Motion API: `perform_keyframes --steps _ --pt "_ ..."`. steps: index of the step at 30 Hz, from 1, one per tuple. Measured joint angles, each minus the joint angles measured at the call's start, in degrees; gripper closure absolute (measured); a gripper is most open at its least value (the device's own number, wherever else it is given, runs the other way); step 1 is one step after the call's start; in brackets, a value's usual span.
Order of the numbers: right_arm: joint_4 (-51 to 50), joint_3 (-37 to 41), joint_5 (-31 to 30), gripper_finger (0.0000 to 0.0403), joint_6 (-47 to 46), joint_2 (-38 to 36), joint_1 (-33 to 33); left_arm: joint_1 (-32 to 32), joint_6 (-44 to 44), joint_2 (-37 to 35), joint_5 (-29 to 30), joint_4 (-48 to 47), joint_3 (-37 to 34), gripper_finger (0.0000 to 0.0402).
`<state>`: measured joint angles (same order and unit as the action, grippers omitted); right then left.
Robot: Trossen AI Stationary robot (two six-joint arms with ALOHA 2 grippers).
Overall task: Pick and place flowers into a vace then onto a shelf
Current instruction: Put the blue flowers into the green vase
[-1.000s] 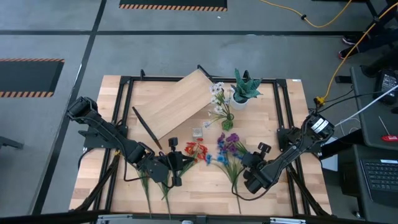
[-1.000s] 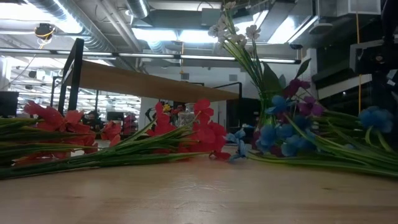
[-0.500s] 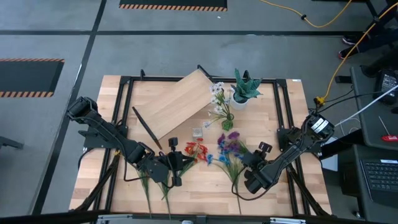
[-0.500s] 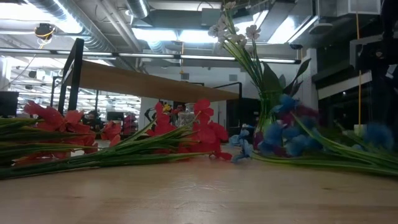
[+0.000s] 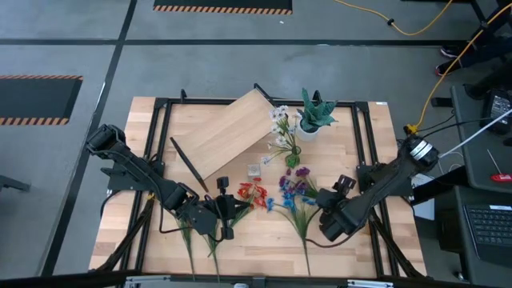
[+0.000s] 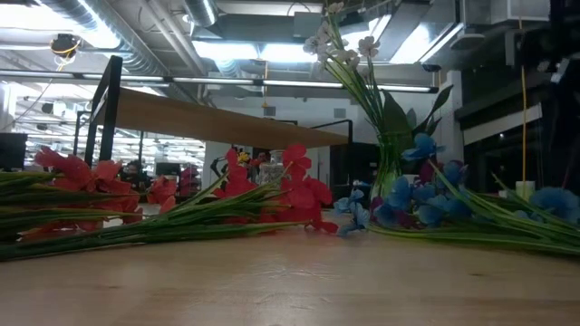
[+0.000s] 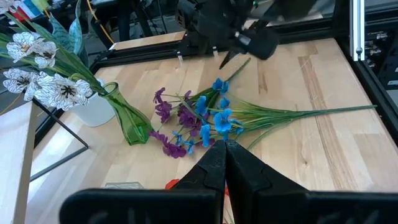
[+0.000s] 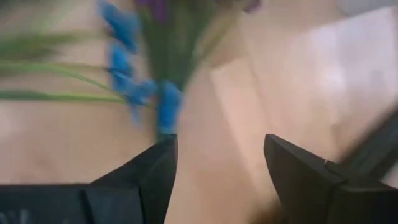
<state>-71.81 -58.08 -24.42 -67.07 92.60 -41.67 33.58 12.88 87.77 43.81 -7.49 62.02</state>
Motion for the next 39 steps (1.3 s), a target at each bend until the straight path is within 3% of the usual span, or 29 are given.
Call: perform_keyframes --steps 9,14,27,39 --pt "14.1 0.0 1.2 0.0194 6.3 -5.9 -1.3 0.0 0.0 0.0 0.0 0.0 0.0 0.0398" --pt "24.8 0.0 5.5 0.0211 7.6 -4.8 -1.4 0.0 0.0 0.0 0.0 0.0 0.0 0.0398" --pt "35.7 0.0 8.0 0.0218 10.6 1.9 -1.2 0.0 0.1 0.0 0.0 0.0 0.0 0.0398" --pt "34.4 -3.0 13.6 0.0218 -3.6 2.0 -1.0 0.0 1.4 0.0 0.0 0.0 0.0 0.0398"
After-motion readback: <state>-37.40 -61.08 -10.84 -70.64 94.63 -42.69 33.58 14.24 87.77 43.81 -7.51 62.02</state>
